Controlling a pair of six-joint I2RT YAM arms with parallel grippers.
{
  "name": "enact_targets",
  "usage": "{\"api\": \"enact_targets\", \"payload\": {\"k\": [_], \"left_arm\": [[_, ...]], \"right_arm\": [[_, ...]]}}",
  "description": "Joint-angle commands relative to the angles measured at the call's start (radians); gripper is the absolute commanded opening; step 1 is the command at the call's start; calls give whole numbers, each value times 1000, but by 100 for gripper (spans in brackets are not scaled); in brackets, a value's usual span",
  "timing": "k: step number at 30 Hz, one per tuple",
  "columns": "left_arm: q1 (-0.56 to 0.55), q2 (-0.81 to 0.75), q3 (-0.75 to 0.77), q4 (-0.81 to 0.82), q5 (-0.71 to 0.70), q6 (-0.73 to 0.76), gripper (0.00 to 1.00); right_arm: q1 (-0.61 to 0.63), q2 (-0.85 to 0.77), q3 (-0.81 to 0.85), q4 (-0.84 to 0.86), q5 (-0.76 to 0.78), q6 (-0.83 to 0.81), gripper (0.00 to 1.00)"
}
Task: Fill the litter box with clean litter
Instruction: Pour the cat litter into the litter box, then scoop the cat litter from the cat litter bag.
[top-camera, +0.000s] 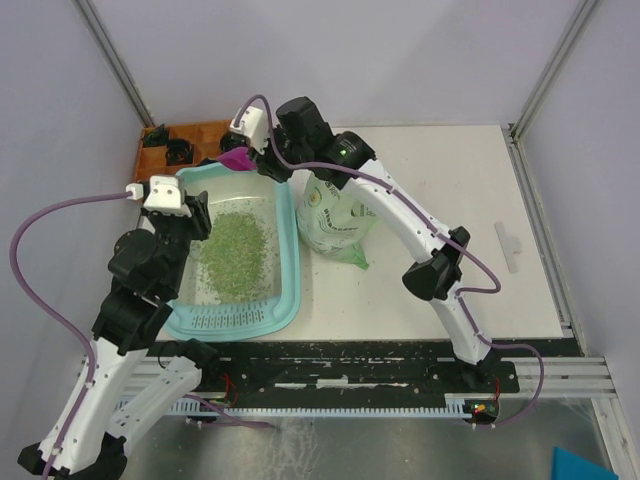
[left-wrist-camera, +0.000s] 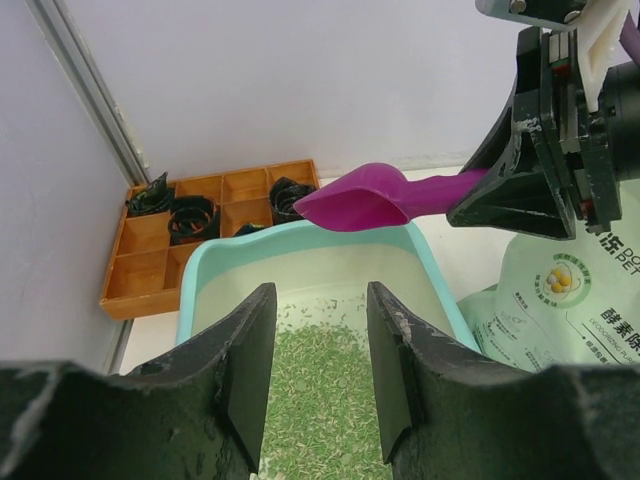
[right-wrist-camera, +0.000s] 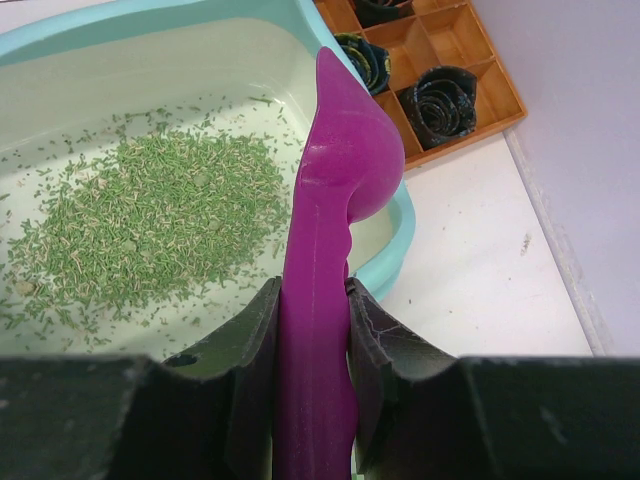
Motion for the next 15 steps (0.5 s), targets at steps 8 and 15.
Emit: {"api": "enact_targets", "payload": {"k": [8, 15], "left_arm": [[-3, 37, -9, 115, 54, -20, 52], [-4, 140, 14, 200, 166, -6, 54]], "right_arm": [[3, -187, -102, 70, 52, 33, 1], [-113, -255, -53, 21, 180, -6, 1]]}}
